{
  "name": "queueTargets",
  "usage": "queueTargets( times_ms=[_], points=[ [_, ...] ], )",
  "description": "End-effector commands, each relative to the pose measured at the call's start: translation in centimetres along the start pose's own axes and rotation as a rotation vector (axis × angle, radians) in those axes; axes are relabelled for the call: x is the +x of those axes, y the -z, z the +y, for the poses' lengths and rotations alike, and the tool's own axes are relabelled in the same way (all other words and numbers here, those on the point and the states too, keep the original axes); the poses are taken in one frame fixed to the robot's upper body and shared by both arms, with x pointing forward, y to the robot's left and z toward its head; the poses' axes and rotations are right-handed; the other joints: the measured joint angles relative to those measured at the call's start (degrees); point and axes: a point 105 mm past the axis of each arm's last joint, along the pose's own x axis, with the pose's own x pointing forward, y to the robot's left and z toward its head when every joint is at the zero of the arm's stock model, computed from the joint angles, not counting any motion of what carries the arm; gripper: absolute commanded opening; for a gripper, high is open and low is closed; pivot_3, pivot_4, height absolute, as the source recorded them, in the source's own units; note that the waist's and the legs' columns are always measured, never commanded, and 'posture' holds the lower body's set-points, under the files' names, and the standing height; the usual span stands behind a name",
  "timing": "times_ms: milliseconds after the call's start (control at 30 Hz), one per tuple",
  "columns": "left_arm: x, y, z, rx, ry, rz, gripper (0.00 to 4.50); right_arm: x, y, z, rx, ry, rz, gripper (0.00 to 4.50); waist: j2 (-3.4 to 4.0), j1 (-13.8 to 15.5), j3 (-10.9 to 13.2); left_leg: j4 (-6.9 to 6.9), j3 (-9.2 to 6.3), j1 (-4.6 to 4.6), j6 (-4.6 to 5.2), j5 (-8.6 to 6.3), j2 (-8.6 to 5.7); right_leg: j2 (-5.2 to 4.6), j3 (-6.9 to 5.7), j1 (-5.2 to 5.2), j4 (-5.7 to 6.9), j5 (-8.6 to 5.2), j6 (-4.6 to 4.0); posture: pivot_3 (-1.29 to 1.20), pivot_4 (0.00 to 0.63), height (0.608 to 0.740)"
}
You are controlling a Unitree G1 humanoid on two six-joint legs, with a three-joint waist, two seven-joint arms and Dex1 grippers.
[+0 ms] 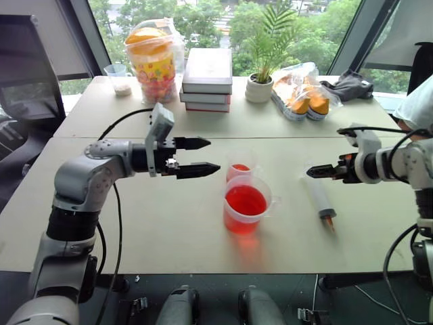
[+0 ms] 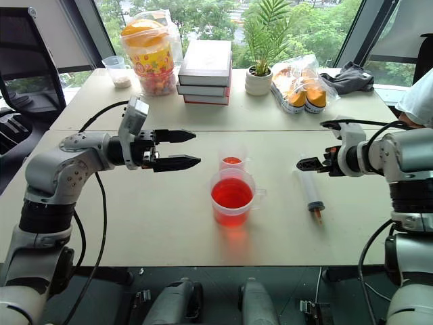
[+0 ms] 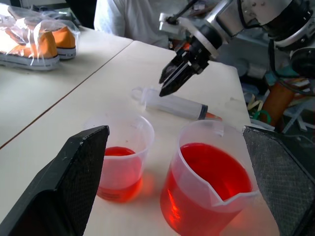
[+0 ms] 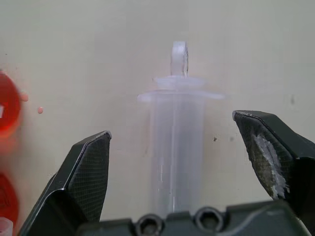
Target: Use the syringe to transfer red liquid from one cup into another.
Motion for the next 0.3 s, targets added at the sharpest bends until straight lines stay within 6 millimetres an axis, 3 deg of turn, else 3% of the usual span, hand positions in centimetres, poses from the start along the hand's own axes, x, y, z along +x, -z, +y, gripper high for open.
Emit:
queueTargets(
  times_ms=[33,167,300],
  points=[
    [-0.4,-0.7,-0.8,0.041,0.032,0.001,4.50,-4.1,-2.9,3.1,-0.219,-0.112,-0.197,4.46,0.00,-0.1,0.0,0.00,0.00,0.00,0.00,0.00,0.00,0.00,0.00,0.00,-0.01,0.00,0.00,0.00,0.150,0.740],
    [-0.7,-0.2,-0.8,0.048,0.028,0.033,4.50,-7.6,-2.0,7.2,-0.451,-0.305,-0.308,4.46,-0.01,-0.2,0.0,-0.01,-0.04,0.05,0.00,0.00,0.03,0.03,-0.01,0.06,-0.02,0.00,0.01,0.00,0.150,0.740],
    [-1.0,-0.3,-0.6,0.041,0.020,0.030,4.50,-8.6,-0.2,8.0,-0.472,-0.332,-0.305,4.46,-0.02,-0.1,0.0,0.08,-0.05,0.11,0.00,0.00,0.03,0.01,-0.02,0.20,-0.01,0.00,0.01,0.00,0.150,0.740]
  ],
)
